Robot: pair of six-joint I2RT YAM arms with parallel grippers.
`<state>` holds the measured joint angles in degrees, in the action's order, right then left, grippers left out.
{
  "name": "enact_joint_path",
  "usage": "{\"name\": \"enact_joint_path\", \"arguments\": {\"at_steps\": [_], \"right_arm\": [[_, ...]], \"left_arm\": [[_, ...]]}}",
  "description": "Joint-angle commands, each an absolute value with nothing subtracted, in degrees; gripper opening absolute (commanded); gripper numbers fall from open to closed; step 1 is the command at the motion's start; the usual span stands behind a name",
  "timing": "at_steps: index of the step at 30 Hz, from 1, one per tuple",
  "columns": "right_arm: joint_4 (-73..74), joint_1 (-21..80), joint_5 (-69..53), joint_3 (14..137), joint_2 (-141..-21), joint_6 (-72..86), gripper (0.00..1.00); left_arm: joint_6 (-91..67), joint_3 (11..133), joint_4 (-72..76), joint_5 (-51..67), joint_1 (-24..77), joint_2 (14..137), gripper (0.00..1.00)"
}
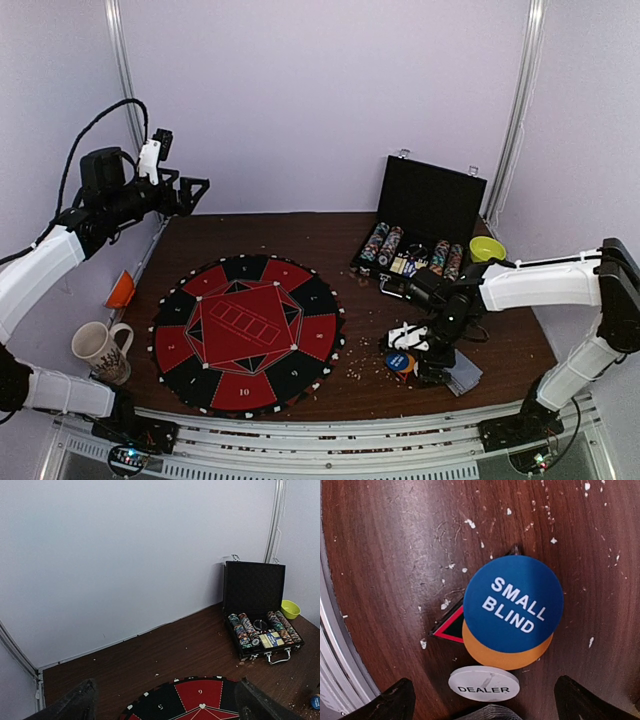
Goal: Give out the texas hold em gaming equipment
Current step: Pick up the dealer button from the center of the board.
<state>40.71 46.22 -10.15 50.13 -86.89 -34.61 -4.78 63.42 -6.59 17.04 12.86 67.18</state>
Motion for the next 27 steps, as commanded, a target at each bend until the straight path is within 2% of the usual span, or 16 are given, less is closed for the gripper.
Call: {"name": "enact_joint_path", "arguments": {"at_steps": [1, 7, 11, 15, 22, 27], "right_arm": [[38.9, 46.6, -9.1, 48.8, -88.5, -32.5, 1.00], [35.1, 46.7, -8.8, 46.3, -88.0, -31.7, 0.96], [35.5, 46.6, -9.5, 46.6, -89.2, -31.7, 0.78], [36.3, 46.5, -9.7, 46.8, -89.4, -32.1, 0.69], [35.7, 46.5, -6.8, 46.8, -90.2, -31.4, 0.67], [36.7, 46.5, -7.5, 47.6, -91.1, -31.2, 0.56]], "left_arm": [[-2.6, 63.1, -5.5, 18.1, 13.2, 67.4, 0.98], [-1.5, 62.7, -5.5, 17.2, 13.2, 67.2, 0.98], [-1.0, 62.7, -5.5, 17.0, 13.3, 67.2, 0.98], [-0.3, 62.5, -5.4, 17.0, 13.3, 67.2, 0.98], [0.5, 62.5, -5.5, 16.8, 13.2, 67.2, 0.98], [1.0, 62.4, -5.5, 16.9, 13.3, 66.4, 0.98]]}}
